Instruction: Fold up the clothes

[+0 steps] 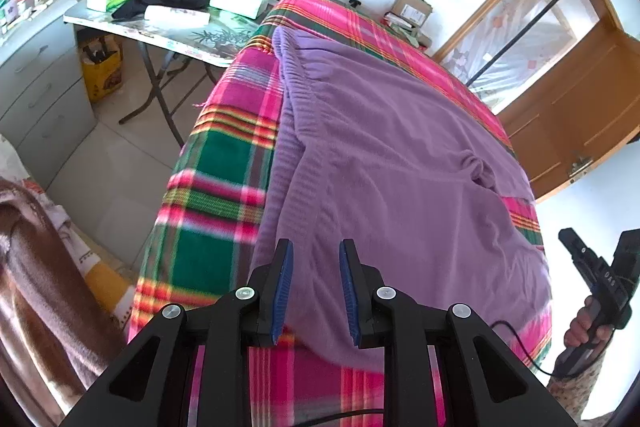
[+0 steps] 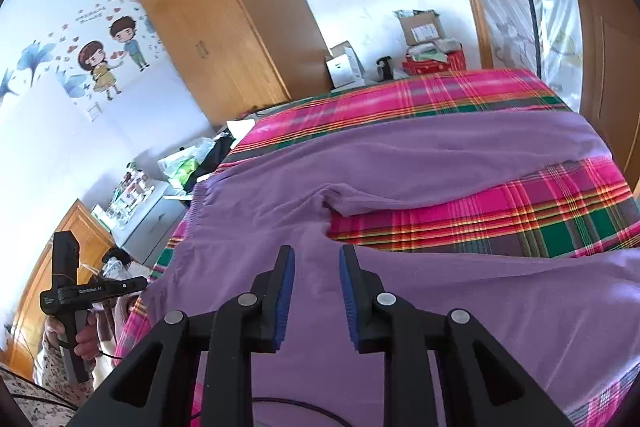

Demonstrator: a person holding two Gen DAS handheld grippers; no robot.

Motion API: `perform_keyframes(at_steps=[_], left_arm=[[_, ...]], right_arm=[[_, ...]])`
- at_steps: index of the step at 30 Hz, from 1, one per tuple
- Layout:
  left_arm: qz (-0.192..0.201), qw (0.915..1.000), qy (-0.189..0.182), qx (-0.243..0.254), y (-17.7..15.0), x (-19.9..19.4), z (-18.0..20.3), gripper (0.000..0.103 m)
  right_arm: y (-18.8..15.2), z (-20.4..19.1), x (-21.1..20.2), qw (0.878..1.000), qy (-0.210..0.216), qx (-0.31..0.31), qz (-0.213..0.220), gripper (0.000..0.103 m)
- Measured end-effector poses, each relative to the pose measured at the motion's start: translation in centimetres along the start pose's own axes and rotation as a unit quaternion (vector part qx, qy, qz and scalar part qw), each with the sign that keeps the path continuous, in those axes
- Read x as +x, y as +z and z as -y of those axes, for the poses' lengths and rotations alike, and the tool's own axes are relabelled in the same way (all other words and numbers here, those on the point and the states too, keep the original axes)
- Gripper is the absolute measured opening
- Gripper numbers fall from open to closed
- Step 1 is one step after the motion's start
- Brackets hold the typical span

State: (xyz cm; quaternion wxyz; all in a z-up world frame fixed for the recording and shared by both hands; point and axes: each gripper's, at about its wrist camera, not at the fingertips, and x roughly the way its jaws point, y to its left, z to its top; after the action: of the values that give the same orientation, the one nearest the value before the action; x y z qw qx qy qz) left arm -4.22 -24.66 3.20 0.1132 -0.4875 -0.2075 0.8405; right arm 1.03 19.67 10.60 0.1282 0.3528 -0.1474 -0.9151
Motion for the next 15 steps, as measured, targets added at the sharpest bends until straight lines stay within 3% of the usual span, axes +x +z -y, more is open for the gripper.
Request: perform_keyframes(at_steps=[11,15], left_arm=[[0.009,0.9998,-0.012,-0.016,-2.9,-2.5,-1.3,0.024],[0.004,0.9996,-0.021,-0.019,-3.5,-2.3,-1.4,0.024]], right_arm=[[-0.5,-4.4,-6.8,0.996,0.018,-0.064,0.064,0.025],[-0.8,-5.4,-8.4,0.993,0.023,-0.087,0.077,0.041]])
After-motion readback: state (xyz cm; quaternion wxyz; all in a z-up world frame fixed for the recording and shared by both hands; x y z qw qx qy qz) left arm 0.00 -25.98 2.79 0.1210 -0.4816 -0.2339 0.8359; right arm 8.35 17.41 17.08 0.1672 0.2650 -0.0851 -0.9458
